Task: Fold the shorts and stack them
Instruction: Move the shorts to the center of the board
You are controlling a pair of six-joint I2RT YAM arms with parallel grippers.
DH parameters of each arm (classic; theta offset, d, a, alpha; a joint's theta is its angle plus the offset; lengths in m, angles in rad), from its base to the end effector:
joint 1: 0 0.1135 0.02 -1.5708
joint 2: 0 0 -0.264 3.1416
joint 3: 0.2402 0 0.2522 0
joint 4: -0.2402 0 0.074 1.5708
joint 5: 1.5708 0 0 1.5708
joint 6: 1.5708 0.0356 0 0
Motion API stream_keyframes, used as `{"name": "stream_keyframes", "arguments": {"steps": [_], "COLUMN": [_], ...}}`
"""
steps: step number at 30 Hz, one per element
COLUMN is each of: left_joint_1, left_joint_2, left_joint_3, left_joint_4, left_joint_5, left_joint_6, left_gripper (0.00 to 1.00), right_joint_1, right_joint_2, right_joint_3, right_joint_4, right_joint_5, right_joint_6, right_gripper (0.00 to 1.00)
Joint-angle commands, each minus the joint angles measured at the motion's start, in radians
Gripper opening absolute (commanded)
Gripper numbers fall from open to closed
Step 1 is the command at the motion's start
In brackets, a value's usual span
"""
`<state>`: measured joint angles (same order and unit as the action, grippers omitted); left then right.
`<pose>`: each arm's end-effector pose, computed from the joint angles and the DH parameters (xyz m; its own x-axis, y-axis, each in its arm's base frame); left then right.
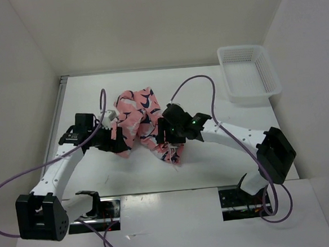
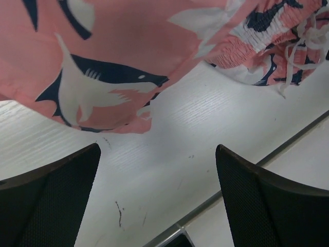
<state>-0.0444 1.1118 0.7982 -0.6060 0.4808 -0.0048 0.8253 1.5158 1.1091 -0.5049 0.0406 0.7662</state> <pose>0.2176 -0.0261 0.2477 -0.7961 0.0311 -0.6044 0.3156 0.8735 -0.3707 0.2190 0.2351 0.2487 -0.8837 0.0641 -0.4636 -0.1450 0.9043 0.4016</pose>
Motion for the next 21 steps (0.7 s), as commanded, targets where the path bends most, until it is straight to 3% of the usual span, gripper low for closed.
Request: {"name": "stream_keyframes", "arguments": {"steps": [1, 6, 8, 12, 13, 14, 15, 18, 21], "left_joint_1": [-0.055, -0.12, -0.12, -0.12, -0.12, -0.12, -0.12, -0.12, -0.101], "left_joint_2": [-0.032, 0.078, 0.101, 0.187, 0.207, 0.247, 0.266, 0.302, 0.283], "left_joint_3": [-0.042, -0.053, -0.053, 0.005, 0.036, 0.054, 0.07, 0.159, 0.286], "left_joint_4": [0.13, 0.199, 0.241, 0.262, 0.262, 0.262, 0.262, 0.253, 0.253], "left_joint_5": [-0.005, -0.186, -0.214, -0.284, -0.284, -0.297, -0.297, -0.297, -0.282], "left_joint_6": [0.005, 0.005, 0.005, 0.005, 0.005, 0.005, 0.005, 0.005, 0.005], "left_gripper": [0.99, 0.99, 0.92, 0.42, 0.18, 0.08, 0.03, 0.0, 0.0], "right_joint_1": [0.058, 0.058, 0.048, 0.009, 0.009, -0.003, -0.003, -0.031, -0.083], "right_joint_2": [0.047, 0.145, 0.168, 0.224, 0.234, 0.256, 0.256, 0.247, 0.175], "right_joint_3": [0.041, 0.121, 0.13, 0.141, 0.153, 0.162, 0.172, 0.231, 0.285], "right_joint_4": [0.032, 0.009, 0.014, 0.042, 0.042, 0.042, 0.033, -0.007, -0.007], "right_joint_5": [-0.008, 0.119, 0.119, 0.146, 0.165, 0.18, 0.211, 0.277, 0.304], "right_joint_6": [0.019, 0.048, 0.071, 0.096, 0.111, 0.122, 0.122, 0.122, 0.07], "right_gripper": [0.72, 0.72, 0.71, 0.58, 0.5, 0.44, 0.38, 0.01, 0.01]}}
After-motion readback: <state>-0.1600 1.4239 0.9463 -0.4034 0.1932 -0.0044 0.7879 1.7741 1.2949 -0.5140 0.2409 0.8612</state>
